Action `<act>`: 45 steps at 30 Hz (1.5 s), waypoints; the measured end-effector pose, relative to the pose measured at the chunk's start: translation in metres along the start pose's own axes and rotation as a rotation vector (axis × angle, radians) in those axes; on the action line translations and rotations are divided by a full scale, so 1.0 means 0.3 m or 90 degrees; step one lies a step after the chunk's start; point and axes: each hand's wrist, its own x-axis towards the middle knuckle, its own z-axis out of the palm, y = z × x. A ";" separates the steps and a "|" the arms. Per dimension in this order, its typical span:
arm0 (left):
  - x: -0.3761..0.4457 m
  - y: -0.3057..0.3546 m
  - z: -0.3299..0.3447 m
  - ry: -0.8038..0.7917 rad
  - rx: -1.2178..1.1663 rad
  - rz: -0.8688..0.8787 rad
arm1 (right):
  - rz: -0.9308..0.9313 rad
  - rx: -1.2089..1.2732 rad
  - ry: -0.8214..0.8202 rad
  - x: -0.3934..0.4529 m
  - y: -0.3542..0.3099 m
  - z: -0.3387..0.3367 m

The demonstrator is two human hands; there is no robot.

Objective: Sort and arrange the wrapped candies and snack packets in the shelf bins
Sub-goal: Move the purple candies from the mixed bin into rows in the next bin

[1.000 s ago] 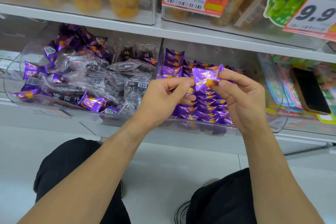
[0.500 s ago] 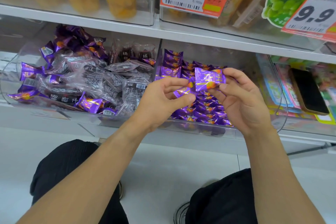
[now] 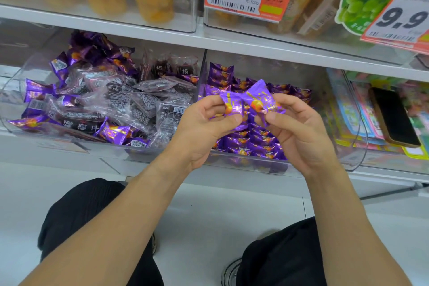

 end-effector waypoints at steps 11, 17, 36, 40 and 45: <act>-0.010 0.009 0.029 0.034 -0.031 0.023 | -0.117 -0.321 0.040 -0.022 0.077 0.066; -0.019 0.018 0.018 0.065 0.053 0.142 | -0.095 -0.257 0.003 -0.029 0.102 0.092; 0.005 0.026 -0.219 0.122 0.570 0.106 | 0.029 -0.844 -0.210 0.330 0.033 0.015; -0.001 0.028 -0.223 0.110 0.564 0.122 | 0.029 -0.882 -0.243 0.404 0.104 0.041; -0.007 0.043 -0.216 0.105 0.622 0.143 | -0.041 -0.886 -0.173 0.437 0.138 0.070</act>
